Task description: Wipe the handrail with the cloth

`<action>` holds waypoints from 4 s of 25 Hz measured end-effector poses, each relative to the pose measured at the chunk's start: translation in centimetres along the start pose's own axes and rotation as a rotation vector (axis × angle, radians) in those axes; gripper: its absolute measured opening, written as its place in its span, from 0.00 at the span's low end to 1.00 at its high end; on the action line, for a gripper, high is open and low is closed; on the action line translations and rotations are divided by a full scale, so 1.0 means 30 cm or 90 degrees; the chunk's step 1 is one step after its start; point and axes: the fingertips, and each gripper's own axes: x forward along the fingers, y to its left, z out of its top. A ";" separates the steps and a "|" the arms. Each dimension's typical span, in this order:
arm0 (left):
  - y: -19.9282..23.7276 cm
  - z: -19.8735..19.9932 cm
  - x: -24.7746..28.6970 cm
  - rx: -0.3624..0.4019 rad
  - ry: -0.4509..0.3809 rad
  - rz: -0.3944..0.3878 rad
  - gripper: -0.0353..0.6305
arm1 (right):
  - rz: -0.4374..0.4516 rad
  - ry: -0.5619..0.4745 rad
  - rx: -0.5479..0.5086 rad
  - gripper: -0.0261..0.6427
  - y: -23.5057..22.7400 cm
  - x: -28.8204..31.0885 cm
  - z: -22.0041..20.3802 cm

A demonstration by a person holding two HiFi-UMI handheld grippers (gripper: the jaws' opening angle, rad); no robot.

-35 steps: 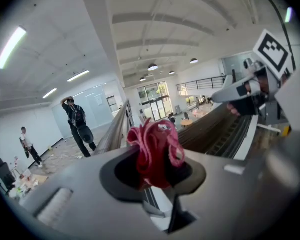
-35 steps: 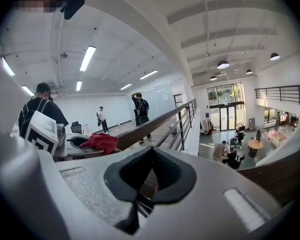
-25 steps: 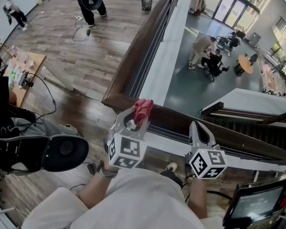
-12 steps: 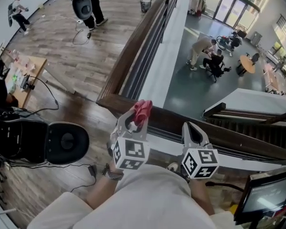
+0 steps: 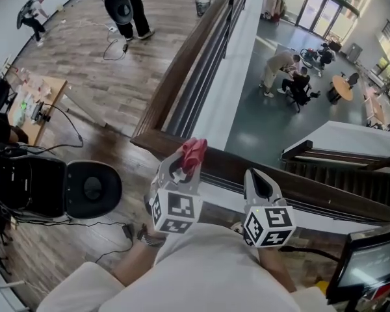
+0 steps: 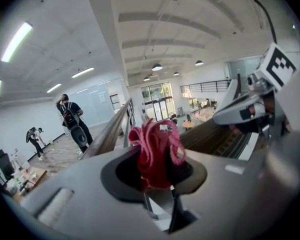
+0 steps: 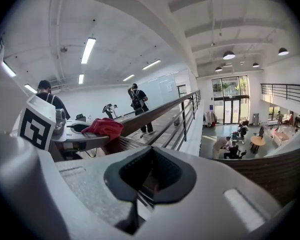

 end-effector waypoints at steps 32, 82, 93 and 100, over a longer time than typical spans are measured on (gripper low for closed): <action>-0.028 0.004 0.025 0.071 0.005 0.038 0.23 | 0.032 -0.012 0.049 0.04 -0.055 -0.055 0.008; -0.332 0.106 0.040 0.178 0.031 -0.073 0.23 | -0.020 -0.030 0.048 0.04 -0.216 -0.174 -0.023; -0.426 0.166 0.031 -0.010 0.056 -0.234 0.22 | -0.035 -0.037 0.054 0.04 -0.225 -0.190 -0.031; -0.362 0.205 0.026 -0.299 0.028 -0.340 0.22 | -0.053 -0.044 0.047 0.04 -0.231 -0.192 -0.027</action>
